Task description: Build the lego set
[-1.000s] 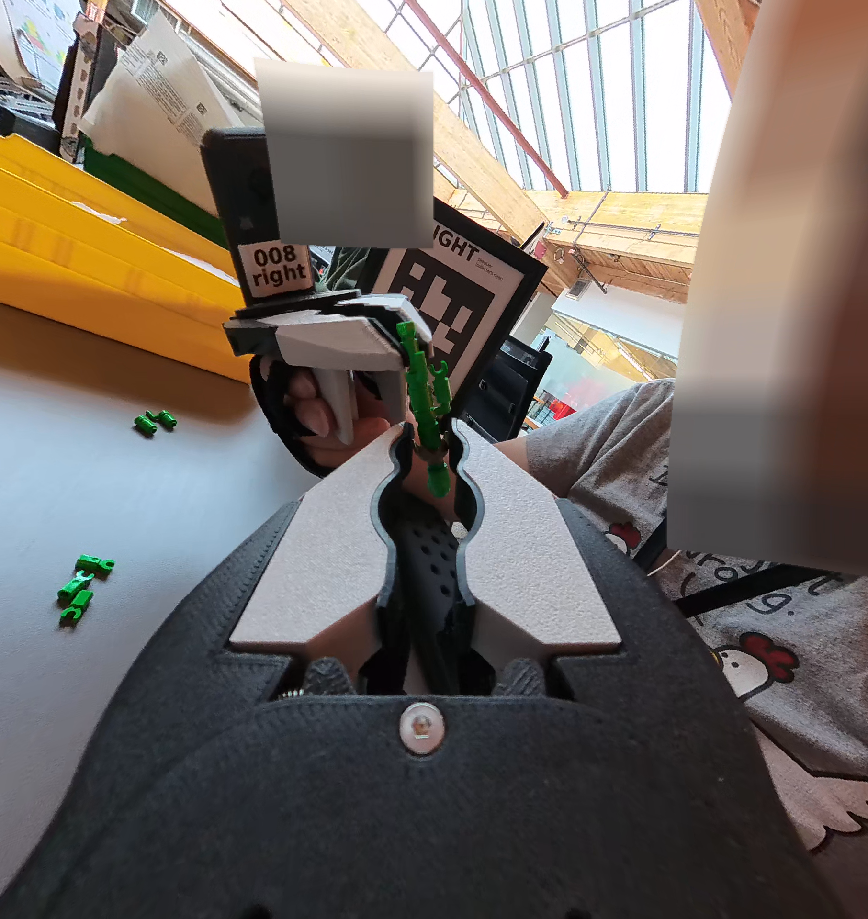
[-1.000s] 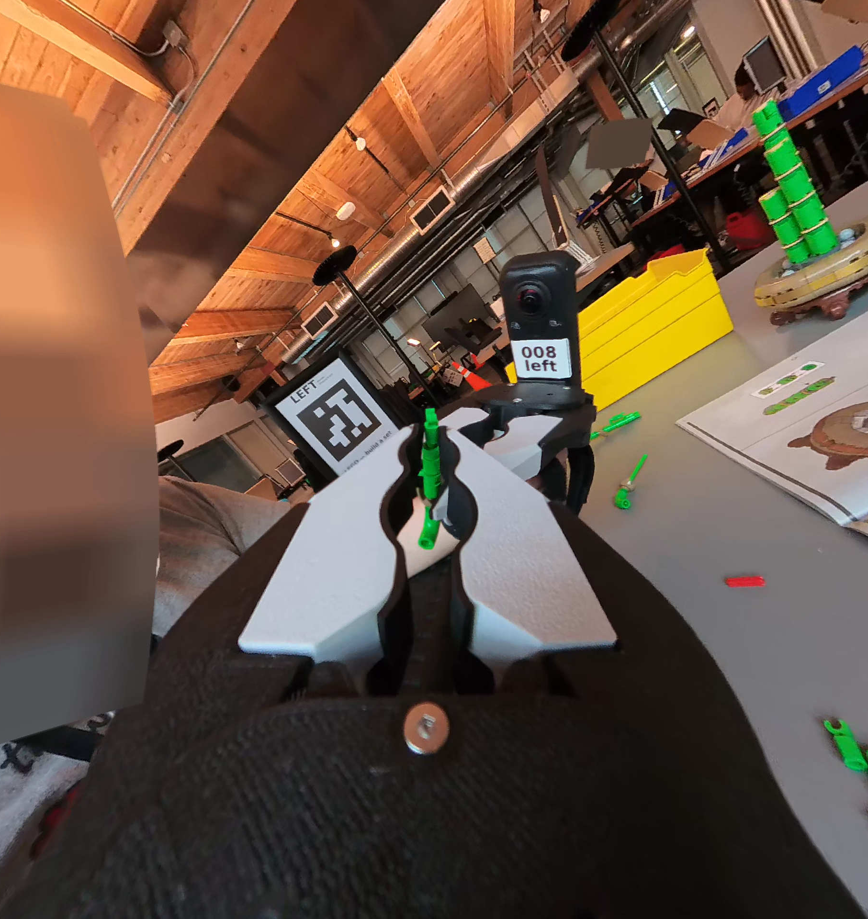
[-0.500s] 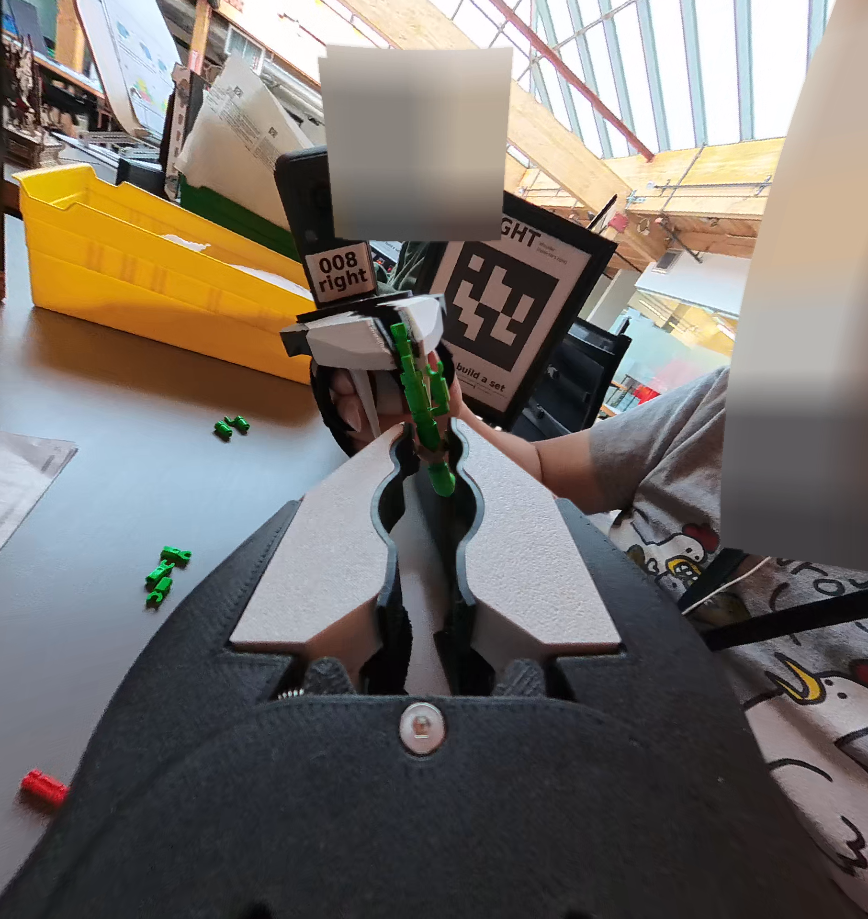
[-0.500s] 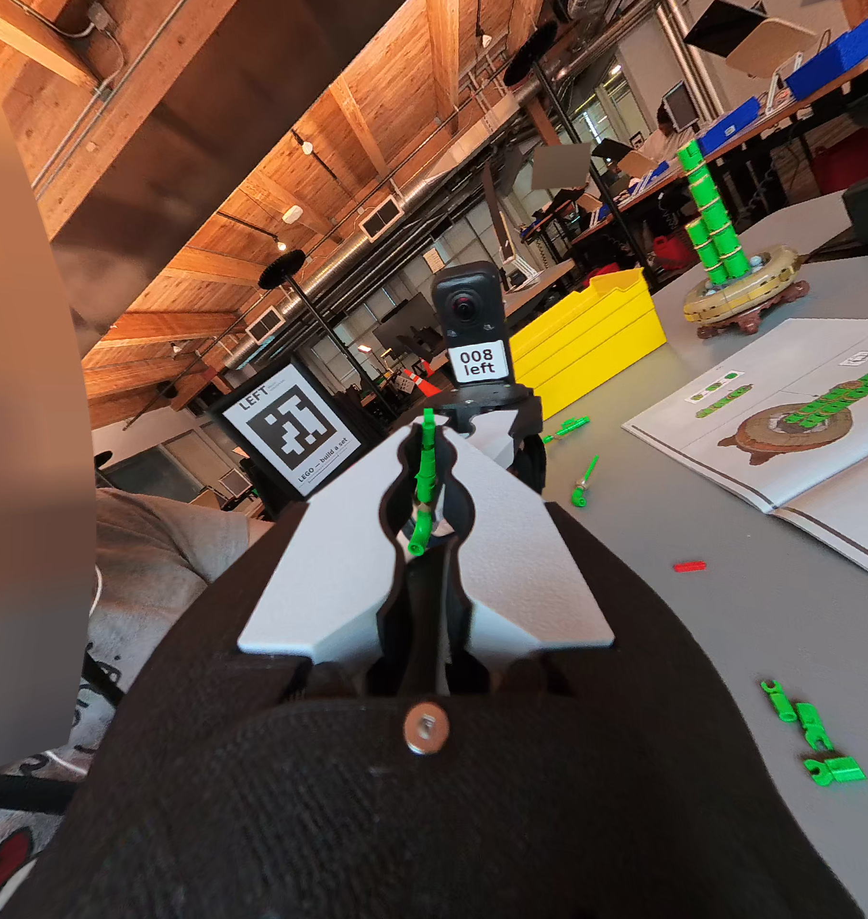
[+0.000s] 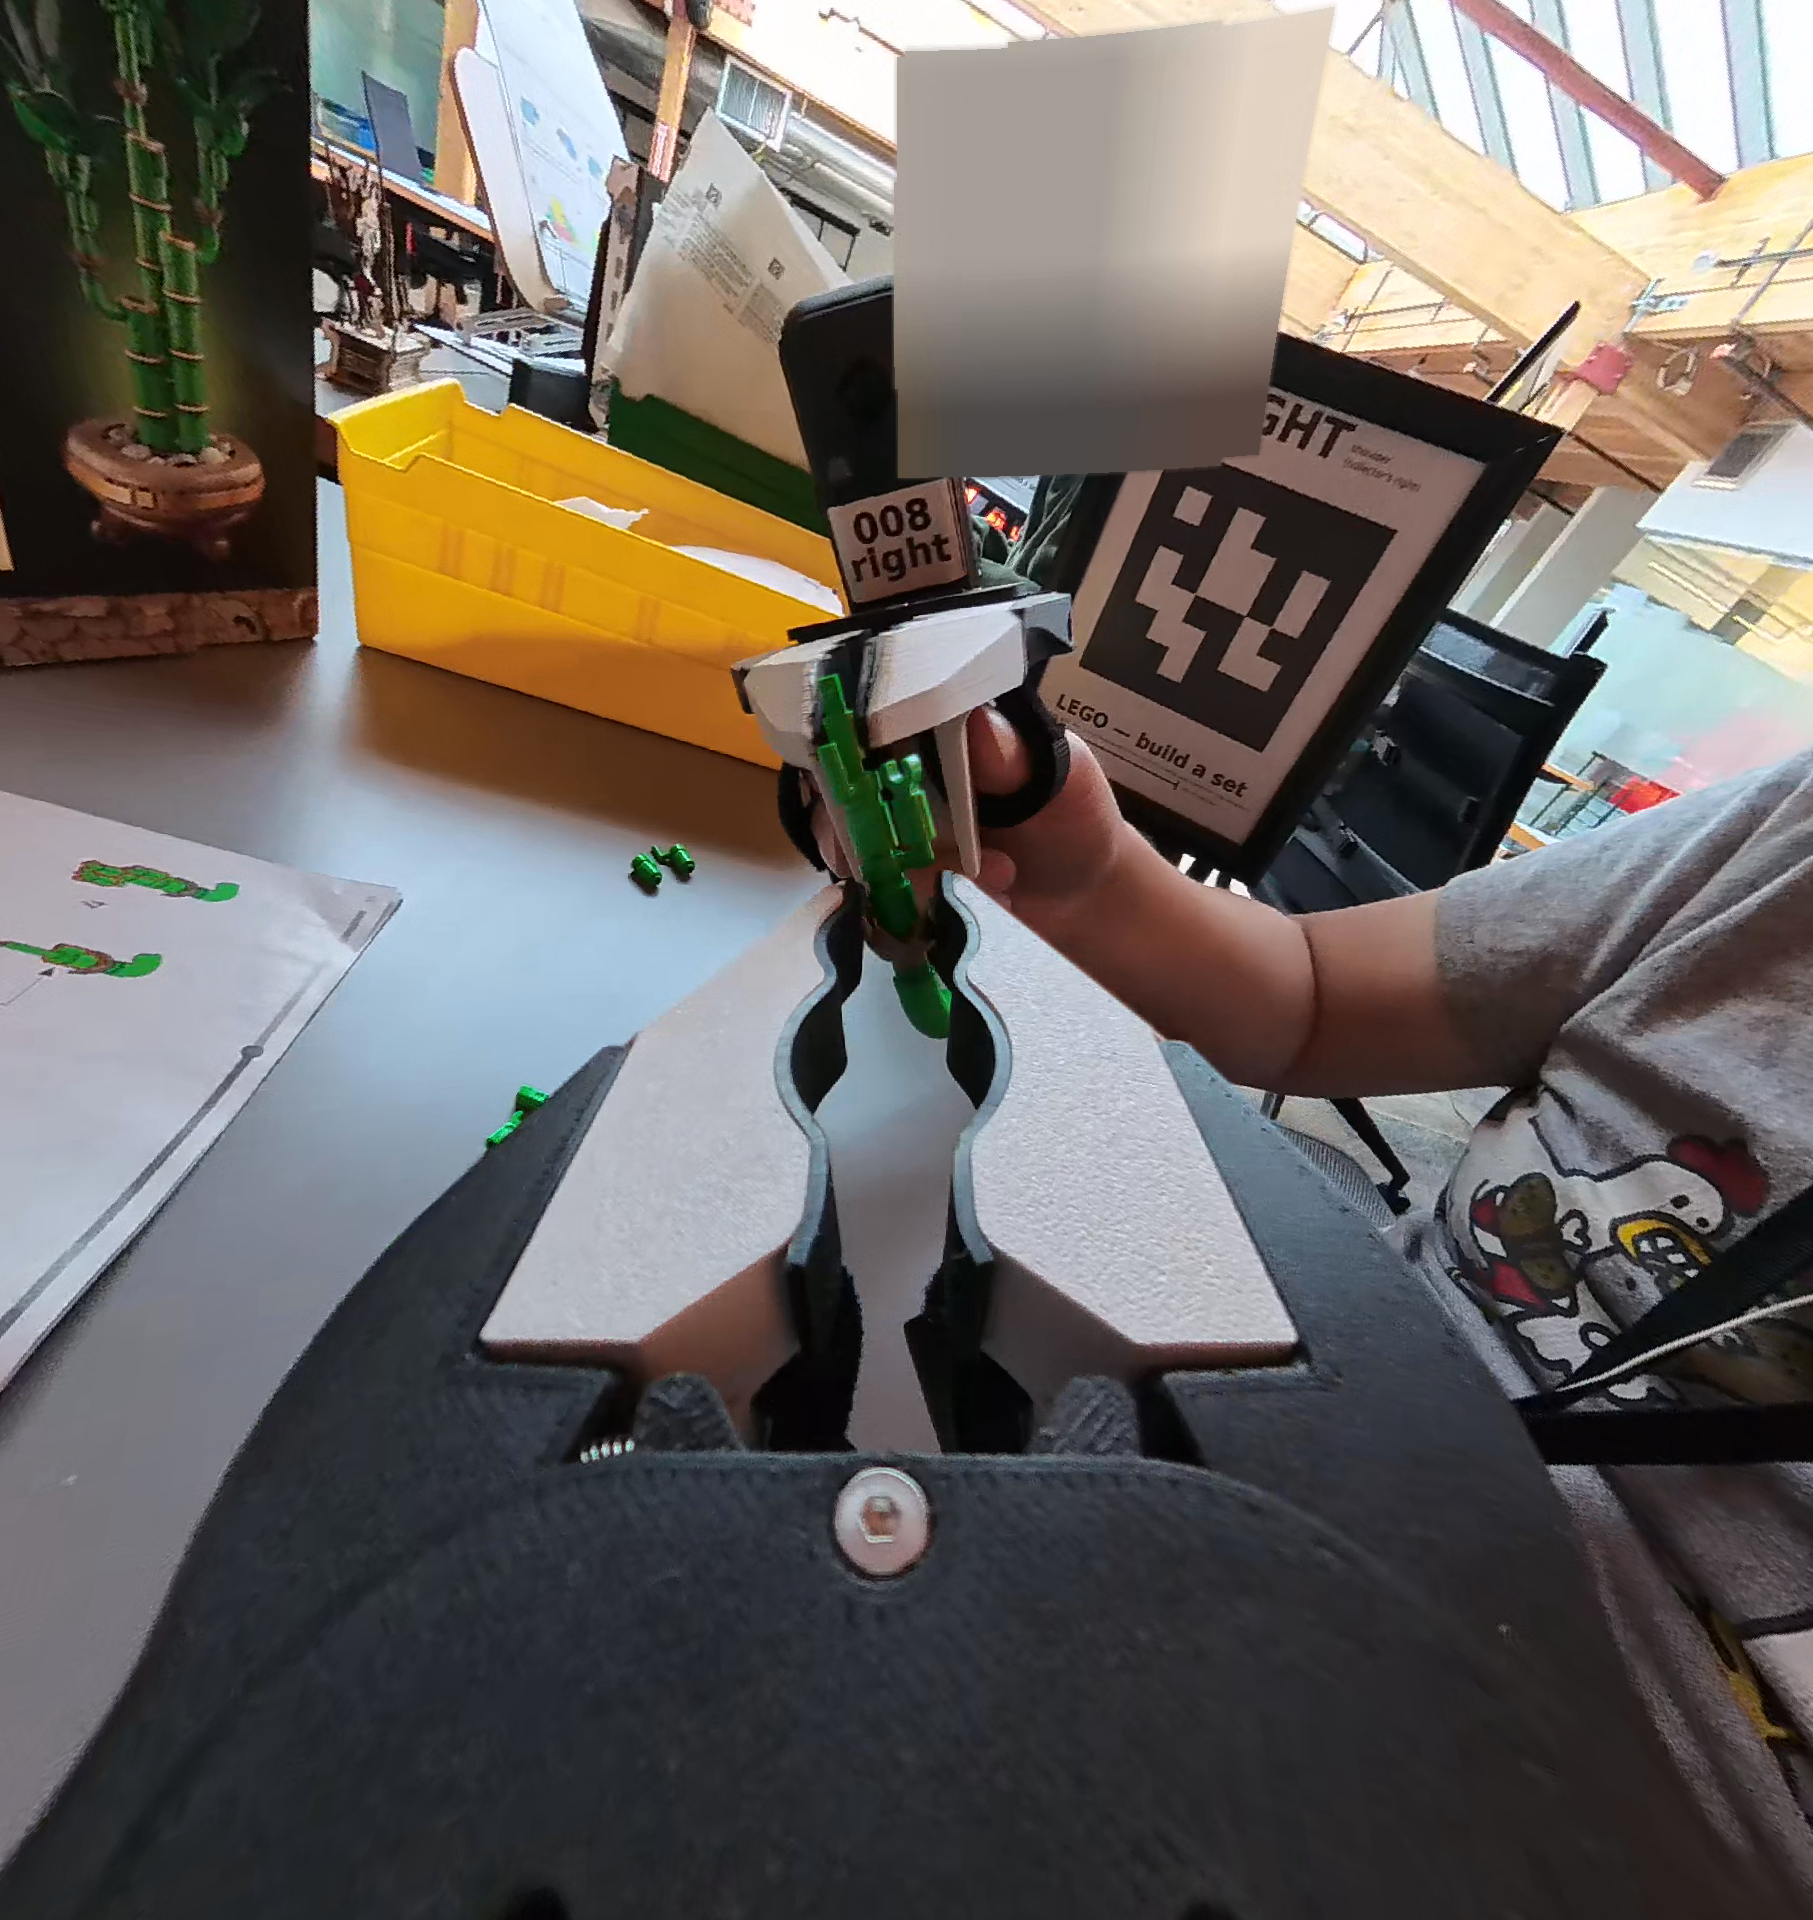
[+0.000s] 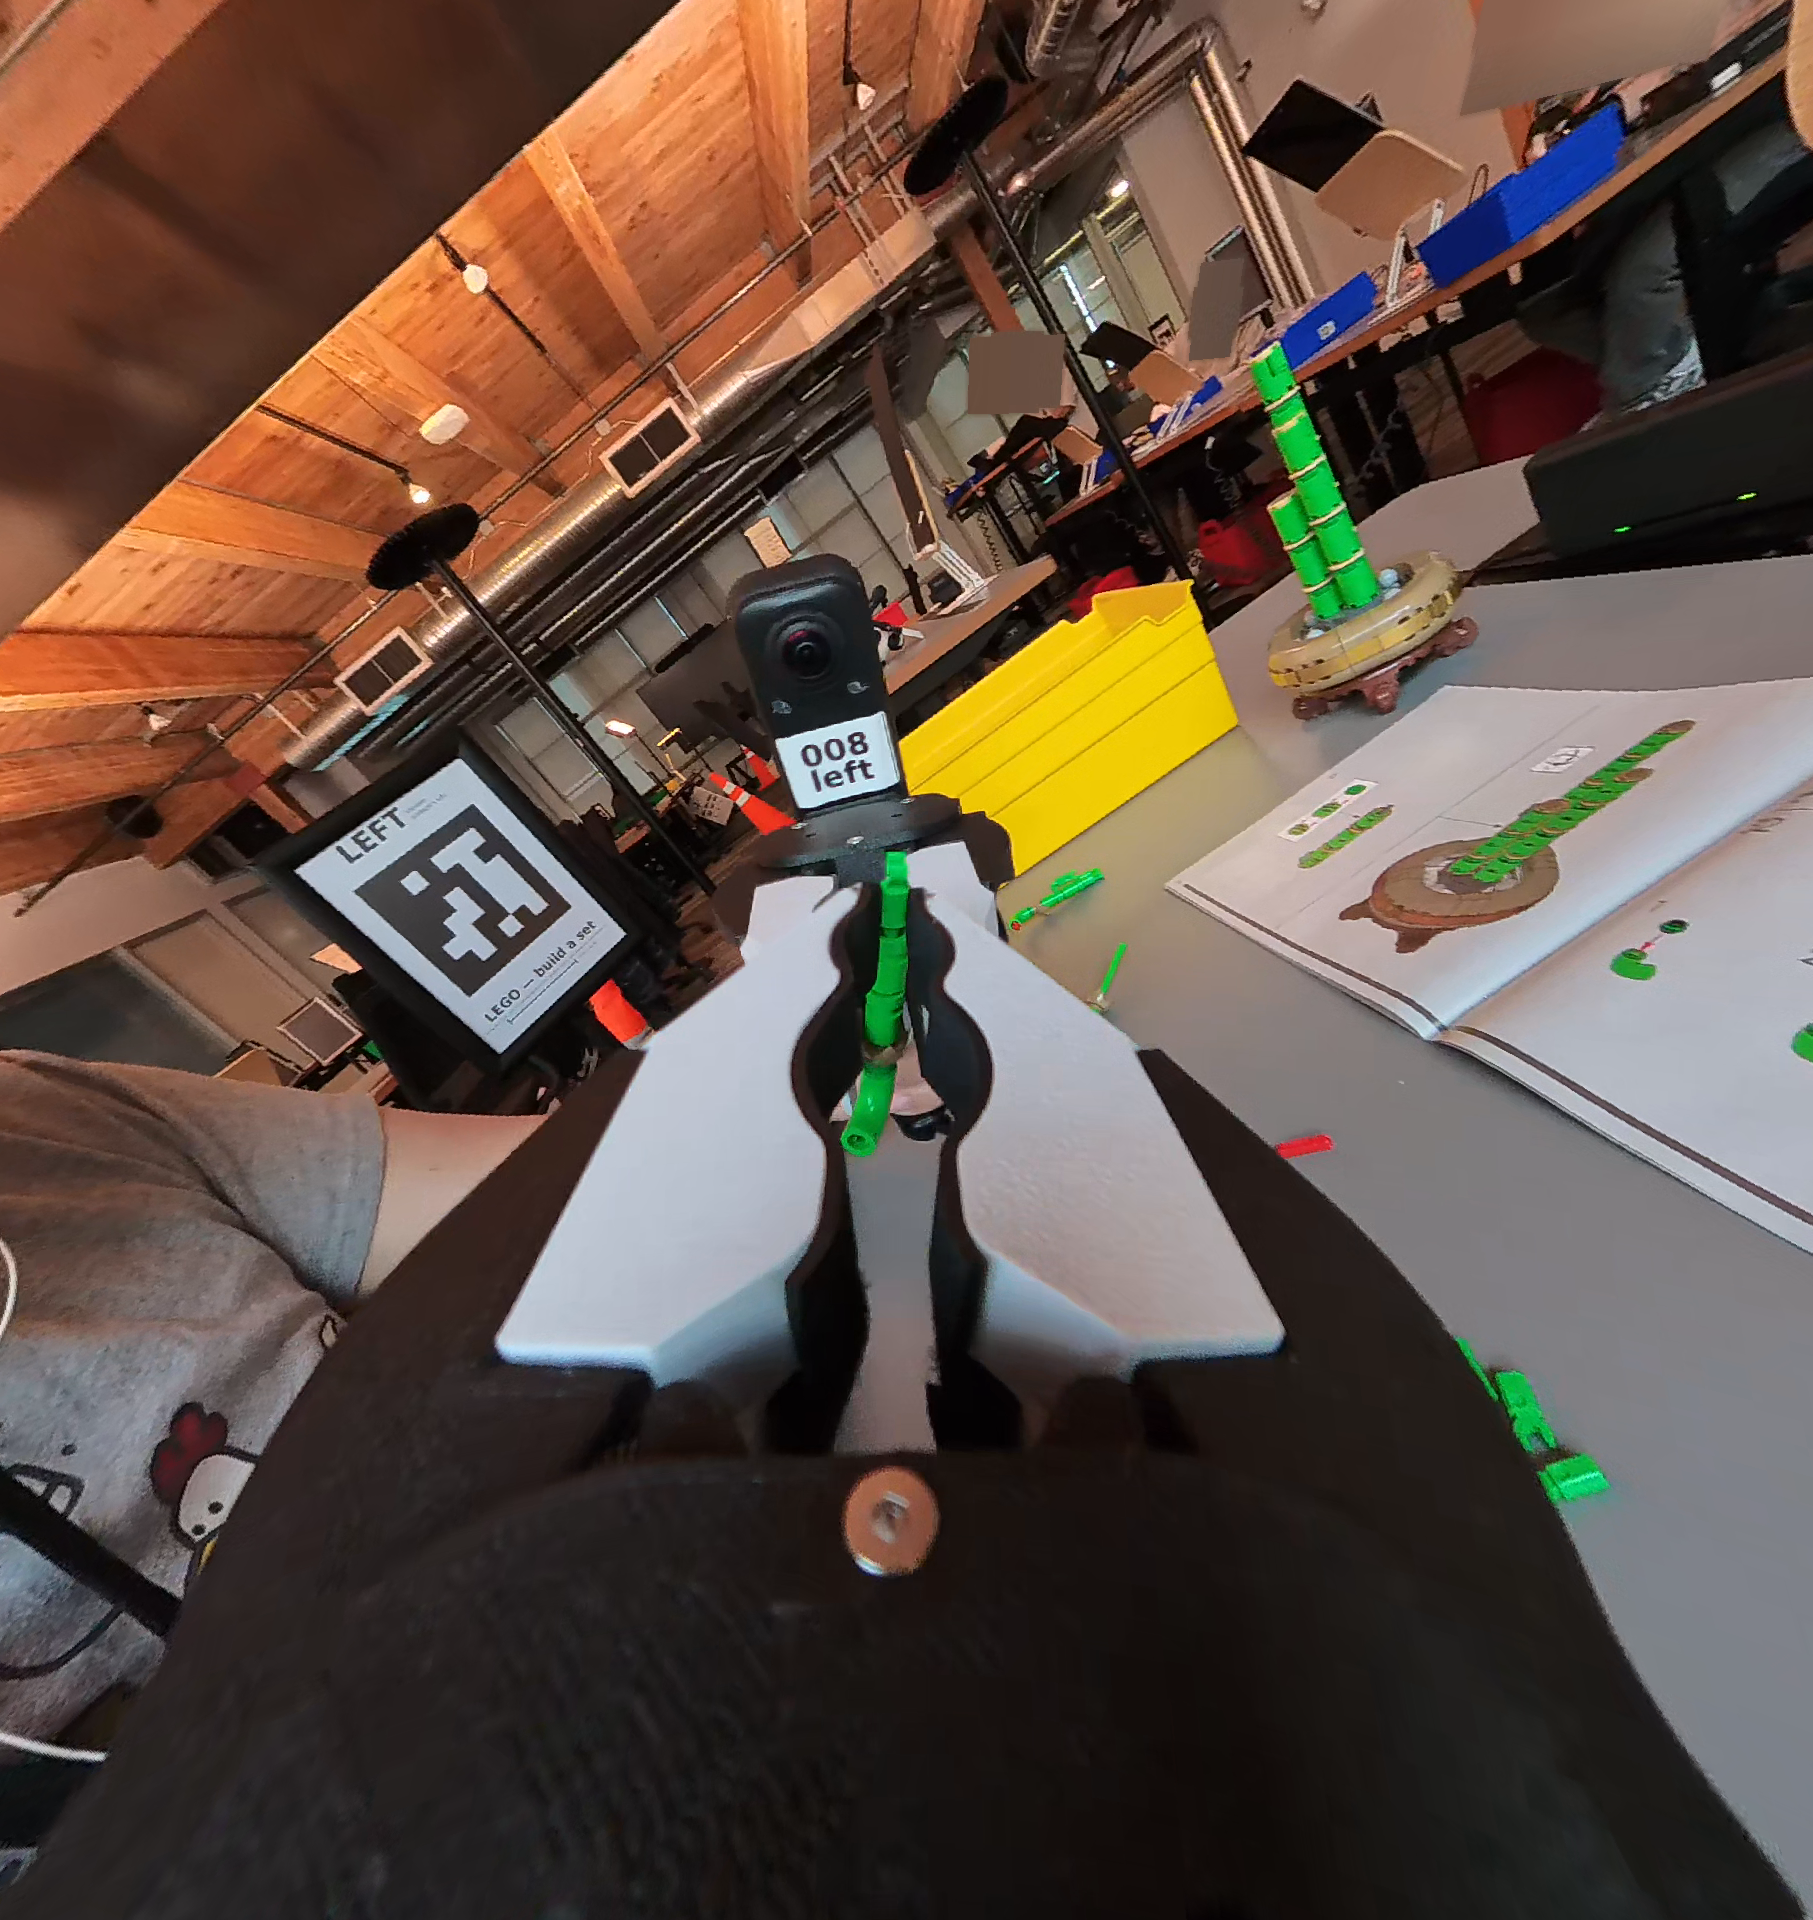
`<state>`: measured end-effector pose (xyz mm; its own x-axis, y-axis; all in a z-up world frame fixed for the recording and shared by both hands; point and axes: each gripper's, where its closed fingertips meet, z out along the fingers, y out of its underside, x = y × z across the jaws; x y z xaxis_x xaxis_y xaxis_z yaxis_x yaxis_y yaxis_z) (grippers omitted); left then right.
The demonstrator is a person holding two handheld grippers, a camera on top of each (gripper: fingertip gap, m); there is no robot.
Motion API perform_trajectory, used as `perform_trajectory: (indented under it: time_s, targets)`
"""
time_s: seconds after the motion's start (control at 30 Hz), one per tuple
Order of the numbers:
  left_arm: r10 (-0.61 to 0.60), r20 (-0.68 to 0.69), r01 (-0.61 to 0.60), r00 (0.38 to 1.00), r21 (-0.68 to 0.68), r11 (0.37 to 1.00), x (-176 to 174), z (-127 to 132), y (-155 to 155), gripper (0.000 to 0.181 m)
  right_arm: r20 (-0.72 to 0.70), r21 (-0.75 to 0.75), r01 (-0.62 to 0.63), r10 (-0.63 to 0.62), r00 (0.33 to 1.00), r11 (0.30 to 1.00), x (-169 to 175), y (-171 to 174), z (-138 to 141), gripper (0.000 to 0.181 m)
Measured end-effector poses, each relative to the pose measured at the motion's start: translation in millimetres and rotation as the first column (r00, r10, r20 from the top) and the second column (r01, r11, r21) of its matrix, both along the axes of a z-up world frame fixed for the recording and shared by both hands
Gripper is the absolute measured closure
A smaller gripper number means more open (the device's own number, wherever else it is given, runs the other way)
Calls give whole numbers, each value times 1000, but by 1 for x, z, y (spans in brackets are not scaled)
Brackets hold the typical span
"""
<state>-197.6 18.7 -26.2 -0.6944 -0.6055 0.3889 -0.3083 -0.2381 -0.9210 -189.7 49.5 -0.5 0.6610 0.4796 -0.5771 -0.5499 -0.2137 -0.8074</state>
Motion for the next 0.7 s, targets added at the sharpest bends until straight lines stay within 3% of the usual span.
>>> perform_trajectory:
  time_s: [0.03, 0.13, 0.23, 0.33, 0.47, 0.6, 0.7]
  targets:
    - [3, -4, -3, 1000, 2, 1000, 0, -1, 0, 169, 0, -3, 2, -2, 1000, 1000, 0, 0, 0, 178]
    - [-20, 3, 20, 1000, -13, 1000, -2, 2, -3, 169, -16, 14, -23, 24, 1000, 1000, -2, -1, 2, 178]
    - [-93, -3, 92, 996, -147, 985, -9, 13, -2, 167, -72, 56, -70, 74, 995, 996, -4, -5, 9, 178]
    - [-103, 3, 99, 995, -287, 953, -9, 27, 10, 138, -132, 76, -98, 107, 986, 992, 0, -8, 12, 178]
    - [-134, -21, 117, 991, -373, 920, -9, 29, 18, 141, -201, 121, -128, 151, 968, 984, 3, -12, 20, 178]
    - [-221, -12, 188, 975, -482, 856, -13, 35, 13, 150, -165, 128, -171, 191, 968, 977, -7, -13, 20, 178]
    - [-282, -4, 245, 959, -488, 838, -17, 34, 3, 156, -154, 141, -194, 215, 964, 971, -13, -14, 21, 178]
